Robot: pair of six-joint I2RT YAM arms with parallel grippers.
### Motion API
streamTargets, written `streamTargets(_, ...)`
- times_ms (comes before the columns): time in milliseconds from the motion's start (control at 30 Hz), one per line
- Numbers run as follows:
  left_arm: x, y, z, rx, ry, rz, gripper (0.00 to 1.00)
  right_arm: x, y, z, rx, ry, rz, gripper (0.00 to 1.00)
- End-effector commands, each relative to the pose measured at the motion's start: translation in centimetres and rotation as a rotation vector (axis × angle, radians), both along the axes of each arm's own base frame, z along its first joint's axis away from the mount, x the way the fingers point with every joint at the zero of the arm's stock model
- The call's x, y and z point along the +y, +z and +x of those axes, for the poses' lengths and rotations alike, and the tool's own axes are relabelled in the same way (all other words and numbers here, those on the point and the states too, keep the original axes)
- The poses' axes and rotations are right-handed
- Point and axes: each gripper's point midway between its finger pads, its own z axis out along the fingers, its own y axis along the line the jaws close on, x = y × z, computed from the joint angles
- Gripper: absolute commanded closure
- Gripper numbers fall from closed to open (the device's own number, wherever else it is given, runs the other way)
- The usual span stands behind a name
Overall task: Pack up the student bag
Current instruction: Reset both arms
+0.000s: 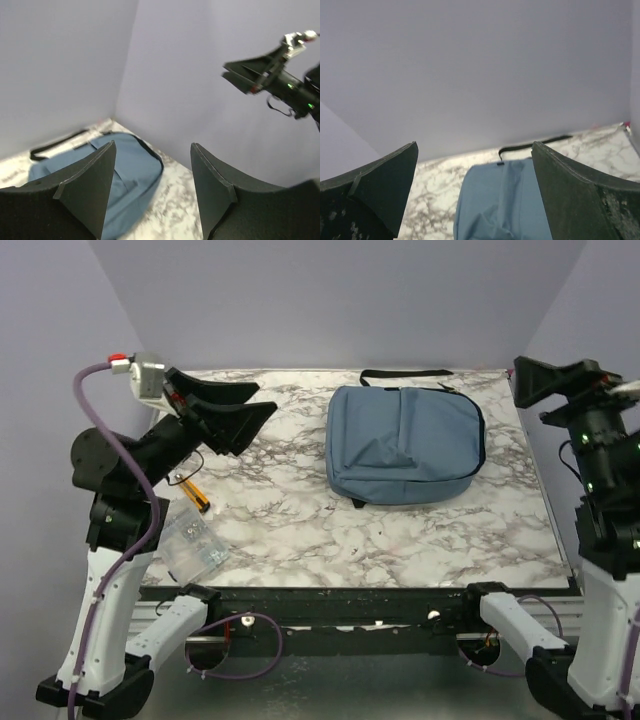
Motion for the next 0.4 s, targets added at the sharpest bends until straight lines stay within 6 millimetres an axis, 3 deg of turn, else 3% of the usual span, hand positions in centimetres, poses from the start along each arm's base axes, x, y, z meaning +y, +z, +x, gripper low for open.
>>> streamTargets(0,2.1,2.8,-0.4,-0.111,0.139,-0.038,0.36,-3.0,3.5,-4.1,-0.171,-0.16,0.008,0.0)
streamTargets(67,2.6,3.3,-1.1,-0.132,0.154,-0.061,0.36,-4.0,3.8,-5.5,-0.197,-0.214,0.021,0.0)
streamTargets(200,3.1,3.6,-2.0,-0.175,0.177,-0.09,0.36,-4.7,3.4,-6.6,-0.2,-0.249,0.047,0.0)
streamTargets(367,3.3,3.2,-2.7,-0.186,0.176,-0.087,0.35,-3.9,1.9,-5.7,-0.154,-0.206,0.025,0.0)
